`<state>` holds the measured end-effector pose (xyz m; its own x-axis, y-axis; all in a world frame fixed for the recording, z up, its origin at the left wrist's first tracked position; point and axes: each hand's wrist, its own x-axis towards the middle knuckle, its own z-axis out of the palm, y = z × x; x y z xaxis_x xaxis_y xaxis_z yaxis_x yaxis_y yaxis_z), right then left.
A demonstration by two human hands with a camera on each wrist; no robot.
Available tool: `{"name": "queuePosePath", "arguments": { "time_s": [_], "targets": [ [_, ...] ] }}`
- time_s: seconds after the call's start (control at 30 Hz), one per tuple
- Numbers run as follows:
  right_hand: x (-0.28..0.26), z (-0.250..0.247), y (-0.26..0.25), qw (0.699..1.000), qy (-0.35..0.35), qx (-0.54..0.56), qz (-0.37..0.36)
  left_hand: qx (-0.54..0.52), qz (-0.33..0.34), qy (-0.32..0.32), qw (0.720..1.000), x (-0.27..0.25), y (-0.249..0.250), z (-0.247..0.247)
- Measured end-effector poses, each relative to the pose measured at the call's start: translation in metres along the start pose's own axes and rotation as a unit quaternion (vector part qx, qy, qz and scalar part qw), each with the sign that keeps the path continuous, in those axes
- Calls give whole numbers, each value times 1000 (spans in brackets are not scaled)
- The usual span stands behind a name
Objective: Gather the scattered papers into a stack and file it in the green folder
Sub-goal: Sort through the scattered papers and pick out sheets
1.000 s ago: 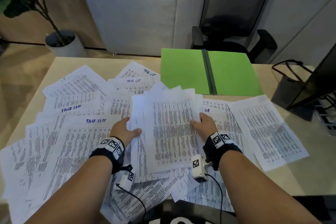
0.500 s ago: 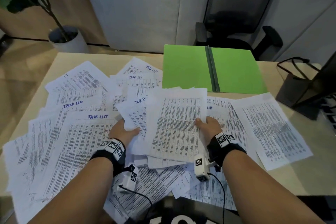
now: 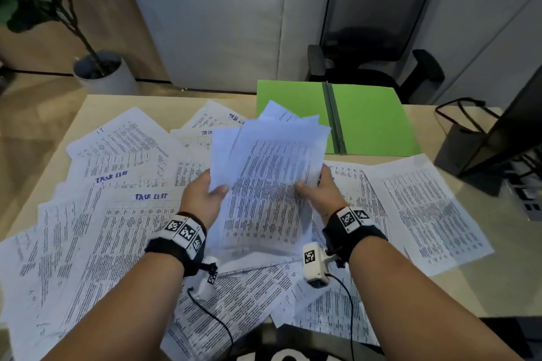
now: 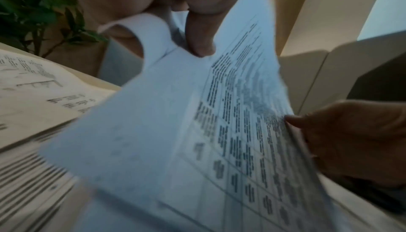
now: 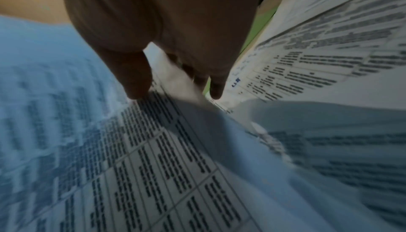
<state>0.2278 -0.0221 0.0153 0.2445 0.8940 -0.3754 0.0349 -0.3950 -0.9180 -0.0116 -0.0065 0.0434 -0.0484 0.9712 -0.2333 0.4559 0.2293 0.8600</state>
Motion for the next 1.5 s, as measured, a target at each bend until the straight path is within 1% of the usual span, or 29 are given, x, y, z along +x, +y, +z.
{"name": "queuePosePath", "arguments": {
  "time_s": [0.07, 0.13, 0.2, 0.27, 0.3, 0.37, 0.47, 0.53, 0.67, 0.73, 0.83, 0.93, 1.03, 1.1, 1.13, 1.2, 1.23, 1.27, 1.3, 1.4, 1.5],
  "targets": [
    [1, -6, -17, 998, 17, 40, -34, -39, 14, 15, 999, -1, 17, -7],
    [0, -6, -39, 992, 26, 88, -82, -82, 48, 35, 995, 2, 27, -13],
    [-4, -4, -61, 981, 14, 143, -132, -120, 56, 51, 990, 3, 33, -16],
    [-10, 0, -73, 970, 4, 173, -168, -170, 55, 53, 983, 3, 33, -16],
    [-12, 1, -73, 971, 4, 167, -172, -191, 59, 55, 978, 2, 32, -15],
    [-17, 4, -65, 977, -1, 151, -150, -212, 49, 58, 974, -1, 28, -11],
    [-22, 7, -50, 986, -18, 129, -109, -221, 21, 62, 973, -6, 23, -3],
    [-22, 12, -48, 987, -14, 130, -98, -227, 14, 72, 971, -4, 26, 2],
    [-17, 13, -58, 976, 26, 168, -138, -272, 44, 103, 956, -4, 39, 6],
    [-16, 10, -58, 972, 28, 181, -149, -278, 41, 118, 952, -2, 38, 8],
    [-12, 12, -45, 982, 20, 137, -130, -250, 22, 102, 962, -1, 29, 14],
    [-10, 15, -41, 985, 37, 93, -139, -216, 17, 110, 970, 0, 29, 19],
    [-8, 16, -48, 977, 44, 117, -171, -238, 50, 136, 960, -1, 40, 16],
    [-7, 17, -45, 980, 36, 118, -159, -229, 48, 147, 961, 2, 37, 15],
    [-7, 17, -38, 986, 30, 90, -138, -206, 33, 136, 968, 2, 33, 16],
    [-6, 19, -16, 996, 16, -28, -83, -123, -21, 83, 989, 1, 16, 21],
    [-5, 20, -4, 994, 9, -92, -62, -74, -44, 58, 995, 0, 5, 24],
    [-6, 21, 5, 990, 9, -136, -48, -32, -58, 46, 997, 0, -4, 26],
    [-4, 21, 10, 986, 17, -160, -44, -3, -61, 45, 997, 1, -9, 26],
    [3, 18, 5, 975, 50, -210, -44, 62, -51, 56, 995, 9, -16, 24],
    [6, 16, 4, 970, 25, -241, -8, 117, -55, 47, 990, 13, -22, 19]
  ]
}}
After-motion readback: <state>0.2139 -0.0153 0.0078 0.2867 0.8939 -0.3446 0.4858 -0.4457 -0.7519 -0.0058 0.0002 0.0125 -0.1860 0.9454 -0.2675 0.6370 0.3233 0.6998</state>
